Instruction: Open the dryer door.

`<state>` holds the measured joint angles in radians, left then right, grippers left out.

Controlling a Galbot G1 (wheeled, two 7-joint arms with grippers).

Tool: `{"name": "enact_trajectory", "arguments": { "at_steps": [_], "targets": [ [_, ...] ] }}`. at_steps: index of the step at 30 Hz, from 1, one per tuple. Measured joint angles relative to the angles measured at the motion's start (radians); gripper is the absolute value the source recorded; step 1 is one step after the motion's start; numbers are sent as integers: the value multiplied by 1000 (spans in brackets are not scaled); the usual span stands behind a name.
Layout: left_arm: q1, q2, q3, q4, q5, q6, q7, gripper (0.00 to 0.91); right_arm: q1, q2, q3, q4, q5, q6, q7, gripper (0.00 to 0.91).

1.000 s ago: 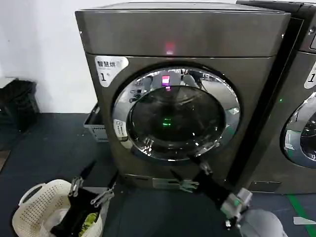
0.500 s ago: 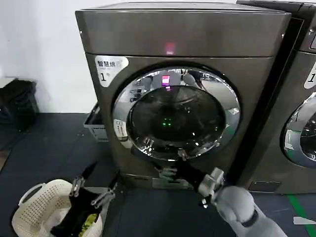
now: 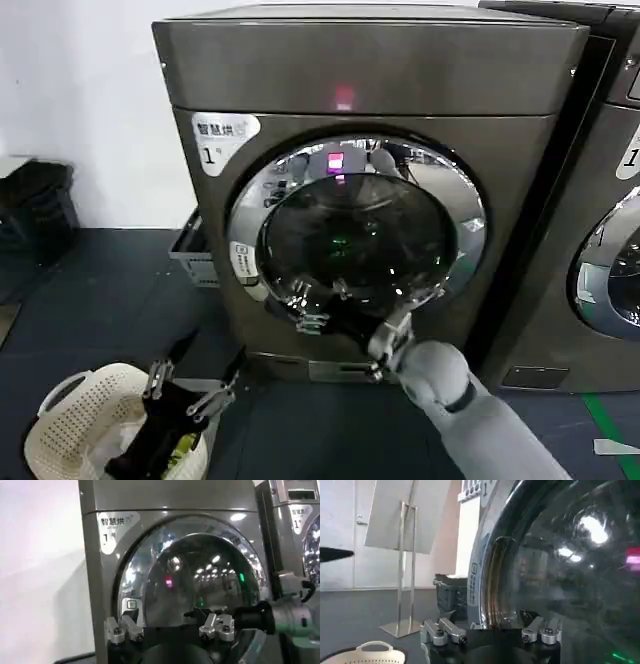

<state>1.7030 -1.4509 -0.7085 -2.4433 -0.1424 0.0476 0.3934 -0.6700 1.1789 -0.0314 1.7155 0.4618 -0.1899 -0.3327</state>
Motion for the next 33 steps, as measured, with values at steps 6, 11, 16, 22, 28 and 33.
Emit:
{"name": "enact_trajectory", "arguments": {
  "at_steps": [6, 11, 16, 22, 28, 33],
  "targets": [
    [5, 0, 2, 5, 8, -6, 0, 907, 72, 45, -56, -70, -5, 1, -3, 907],
    [5, 4, -1, 3, 7, -5, 0, 907, 112, 73, -93, -108, -6, 2, -3, 907],
    [7, 7, -2, 1, 8, -4, -5, 907, 131, 95, -112, -134, -9, 6, -6, 907],
    [8, 7, 2, 2, 8, -3, -7, 907, 153, 112, -120, -162, -12, 8, -10, 907],
    [8, 6, 4, 2, 9, -3, -7, 907, 174, 126, -128, -188, -8, 9, -26, 907],
    [6, 6, 1, 4, 31, 15, 2, 907, 175, 138, -124, -205, -3, 8, -67, 907]
  ]
}}
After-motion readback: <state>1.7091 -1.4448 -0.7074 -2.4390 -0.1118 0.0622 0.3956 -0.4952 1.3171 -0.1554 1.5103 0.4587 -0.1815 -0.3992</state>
